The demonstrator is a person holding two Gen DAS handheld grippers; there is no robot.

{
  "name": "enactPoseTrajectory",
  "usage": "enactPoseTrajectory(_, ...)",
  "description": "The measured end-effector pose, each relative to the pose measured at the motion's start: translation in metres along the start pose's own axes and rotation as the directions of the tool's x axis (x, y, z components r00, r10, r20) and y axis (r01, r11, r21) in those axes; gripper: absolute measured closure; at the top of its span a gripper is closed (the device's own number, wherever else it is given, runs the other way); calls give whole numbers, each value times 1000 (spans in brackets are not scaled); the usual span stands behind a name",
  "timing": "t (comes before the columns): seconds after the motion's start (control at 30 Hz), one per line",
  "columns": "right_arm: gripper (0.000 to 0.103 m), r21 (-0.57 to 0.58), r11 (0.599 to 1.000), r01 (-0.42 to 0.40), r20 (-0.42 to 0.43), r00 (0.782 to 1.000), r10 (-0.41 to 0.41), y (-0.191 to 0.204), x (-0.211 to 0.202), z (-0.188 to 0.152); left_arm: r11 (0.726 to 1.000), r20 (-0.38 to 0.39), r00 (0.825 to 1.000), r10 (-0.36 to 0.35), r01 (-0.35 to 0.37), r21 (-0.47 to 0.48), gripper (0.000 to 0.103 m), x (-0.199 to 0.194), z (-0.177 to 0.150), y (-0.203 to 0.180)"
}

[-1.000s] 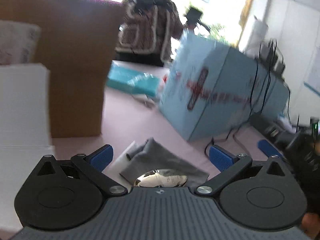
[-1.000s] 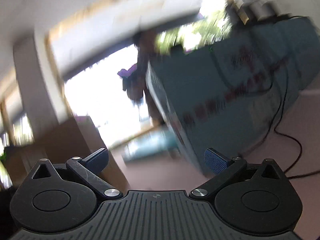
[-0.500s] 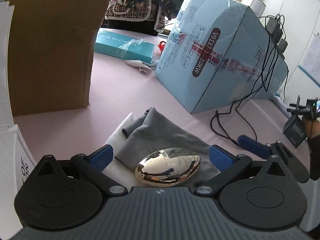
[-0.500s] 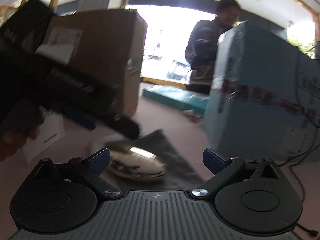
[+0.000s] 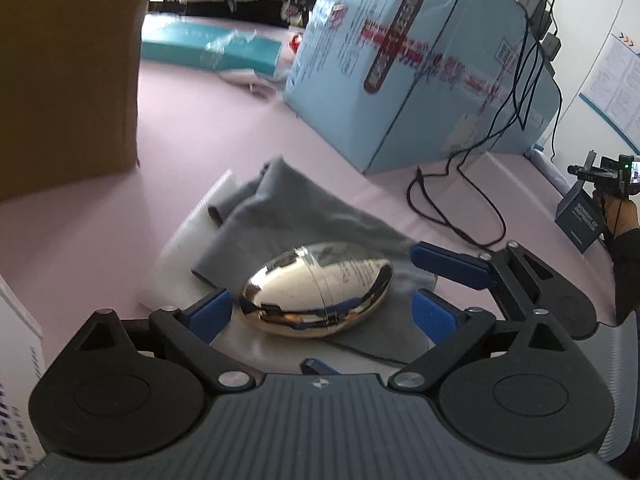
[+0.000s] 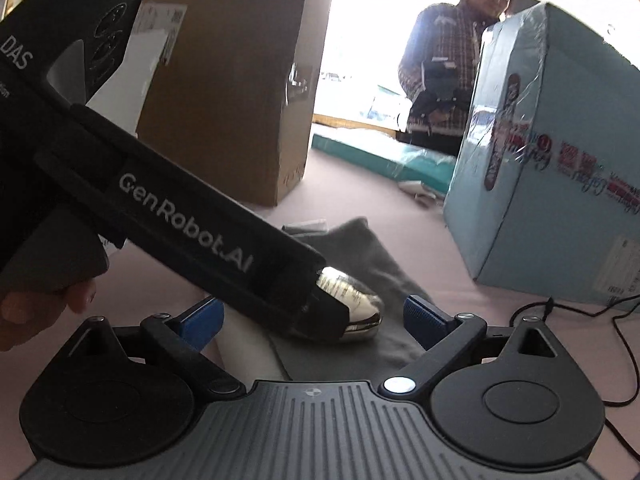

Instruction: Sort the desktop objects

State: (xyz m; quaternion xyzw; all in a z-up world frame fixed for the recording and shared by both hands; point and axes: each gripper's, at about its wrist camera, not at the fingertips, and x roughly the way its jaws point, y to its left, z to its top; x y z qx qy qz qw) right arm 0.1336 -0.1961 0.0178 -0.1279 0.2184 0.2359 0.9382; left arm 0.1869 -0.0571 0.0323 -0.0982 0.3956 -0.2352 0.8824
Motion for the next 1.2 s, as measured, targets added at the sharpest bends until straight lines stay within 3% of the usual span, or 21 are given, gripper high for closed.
enactPoseTrajectory(0.23,8,-9,1000,-8,-25,1000,8,6,9,1,1000,15,1000,-18,18,-3,7,4,-2,-1)
enactPoseTrajectory(0.33,16,-8,1000,-4,-33,999,4,9,10,1,999,14,999,-30,30,-16,8,4,-1,1)
enactPoseTrajectory(0.43,23,2,1000,-1,-33,999,1,10,11,0,1000,20,1000,-15,15,-20,17,3,0,3)
enactPoseTrajectory(0.47,28,5,1000,4,-32,999,-4,9,13,0,1000,25,1000,-7,8,-24,22,2,0,4)
enactPoseTrajectory(0.5,40,7,1000,10,-31,999,-9,8,15,0,1000,31,1000,2,-1,-30,23,1,1,6)
enactPoseTrajectory(0.53,50,14,1000,21,-32,999,-21,7,16,0,999,31,1000,5,-4,-39,33,0,2,8)
enactPoseTrajectory(0.57,71,30,1000,6,-36,999,-5,5,16,0,999,19,1000,-15,16,-52,52,0,3,11)
enactPoseTrajectory(0.6,79,45,999,-10,-39,999,12,4,16,0,996,1,999,-52,52,-73,55,1,4,15)
enactPoseTrajectory(0.9,78,42,999,-14,-52,999,16,14,11,0,994,-6,997,-71,70,-84,55,3,3,16)
enactPoseTrajectory(1.0,70,48,999,-7,-41,999,9,17,3,-1,993,0,997,-72,72,-94,55,3,3,18)
enactPoseTrajectory(1.2,65,66,998,-19,0,1000,19,16,-9,-2,984,17,998,-63,65,-164,55,0,5,26)
